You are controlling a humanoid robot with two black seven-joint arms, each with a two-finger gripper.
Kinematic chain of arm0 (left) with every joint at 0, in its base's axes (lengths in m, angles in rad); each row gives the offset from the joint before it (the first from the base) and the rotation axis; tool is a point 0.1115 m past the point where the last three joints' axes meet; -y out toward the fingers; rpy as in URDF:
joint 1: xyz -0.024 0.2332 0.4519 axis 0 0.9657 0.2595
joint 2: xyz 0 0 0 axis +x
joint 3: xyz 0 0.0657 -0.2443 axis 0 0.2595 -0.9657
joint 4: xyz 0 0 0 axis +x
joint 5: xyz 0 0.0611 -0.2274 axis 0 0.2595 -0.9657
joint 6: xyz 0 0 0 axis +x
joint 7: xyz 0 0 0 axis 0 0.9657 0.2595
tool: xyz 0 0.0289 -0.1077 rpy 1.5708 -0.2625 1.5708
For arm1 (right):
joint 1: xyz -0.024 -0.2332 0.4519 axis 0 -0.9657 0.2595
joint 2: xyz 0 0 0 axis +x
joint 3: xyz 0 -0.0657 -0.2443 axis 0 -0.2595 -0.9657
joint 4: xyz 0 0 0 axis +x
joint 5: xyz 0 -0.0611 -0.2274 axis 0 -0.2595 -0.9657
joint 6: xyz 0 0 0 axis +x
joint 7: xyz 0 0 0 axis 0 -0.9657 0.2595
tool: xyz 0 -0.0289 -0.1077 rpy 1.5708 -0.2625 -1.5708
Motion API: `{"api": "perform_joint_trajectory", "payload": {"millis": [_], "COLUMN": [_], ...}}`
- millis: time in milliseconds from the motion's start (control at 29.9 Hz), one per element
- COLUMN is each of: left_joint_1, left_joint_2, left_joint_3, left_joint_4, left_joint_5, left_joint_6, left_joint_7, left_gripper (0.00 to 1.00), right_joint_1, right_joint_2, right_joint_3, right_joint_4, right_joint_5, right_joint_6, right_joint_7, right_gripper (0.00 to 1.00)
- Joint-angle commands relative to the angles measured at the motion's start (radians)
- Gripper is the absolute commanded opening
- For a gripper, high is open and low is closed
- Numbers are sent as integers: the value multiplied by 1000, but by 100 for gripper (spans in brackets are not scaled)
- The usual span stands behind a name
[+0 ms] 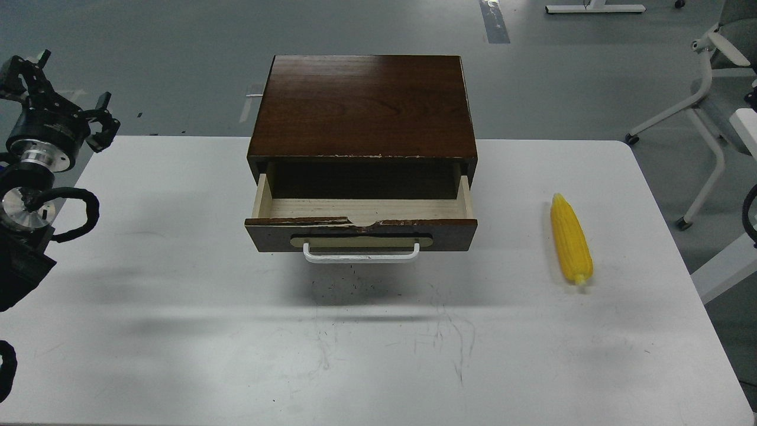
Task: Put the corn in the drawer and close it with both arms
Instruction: 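Move the right gripper from rest toward the yellow corn cob, then grasp the yellow corn cob with the right gripper and lift it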
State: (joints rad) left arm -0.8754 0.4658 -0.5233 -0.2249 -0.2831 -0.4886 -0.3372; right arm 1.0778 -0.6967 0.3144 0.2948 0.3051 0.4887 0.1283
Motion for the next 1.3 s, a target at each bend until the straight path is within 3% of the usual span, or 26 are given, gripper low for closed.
{"api": "perform_joint_trajectory", "payload": {"millis": [0, 334, 468, 668, 802, 902, 969, 1069, 1270], "left_joint_1": [3, 1, 1, 4, 3, 3, 3, 3, 10], "left_joint_2": [8, 25, 25, 28, 30, 30, 36, 40, 43], "left_joint_3": [5, 5, 5, 5, 5, 5, 5, 5, 3], "left_joint_4": [-1, -1, -1, 4, 7, 7, 7, 7, 9], "left_joint_5": [7, 7, 7, 7, 7, 5, 4, 4, 4], "left_joint_6": [0, 0, 0, 0, 0, 0, 0, 0, 0], "left_joint_7": [10, 1, 1, 1, 1, 0, -3, -3, -3], "left_gripper": [98, 98, 98, 98, 98, 98, 98, 98, 98], "right_joint_1": [83, 212, 237, 235, 225, 203, 174, 153, 102], "right_joint_2": [-23, -23, -30, -127, -124, -109, -74, -61, -7], "right_joint_3": [-116, -224, -265, -371, -376, -380, -382, -385, -385], "right_joint_4": [1, 52, 156, 462, 514, 520, 520, 521, 523], "right_joint_5": [-139, -569, -721, -952, -1145, -1242, -1258, -1259, -1316], "right_joint_6": [0, 0, 0, 0, 0, 0, 0, 0, 0], "right_joint_7": [11, 22, 22, 22, 19, 2, -50, -82, -87], "right_gripper": [100, 100, 100, 100, 100, 100, 100, 100, 100]}}
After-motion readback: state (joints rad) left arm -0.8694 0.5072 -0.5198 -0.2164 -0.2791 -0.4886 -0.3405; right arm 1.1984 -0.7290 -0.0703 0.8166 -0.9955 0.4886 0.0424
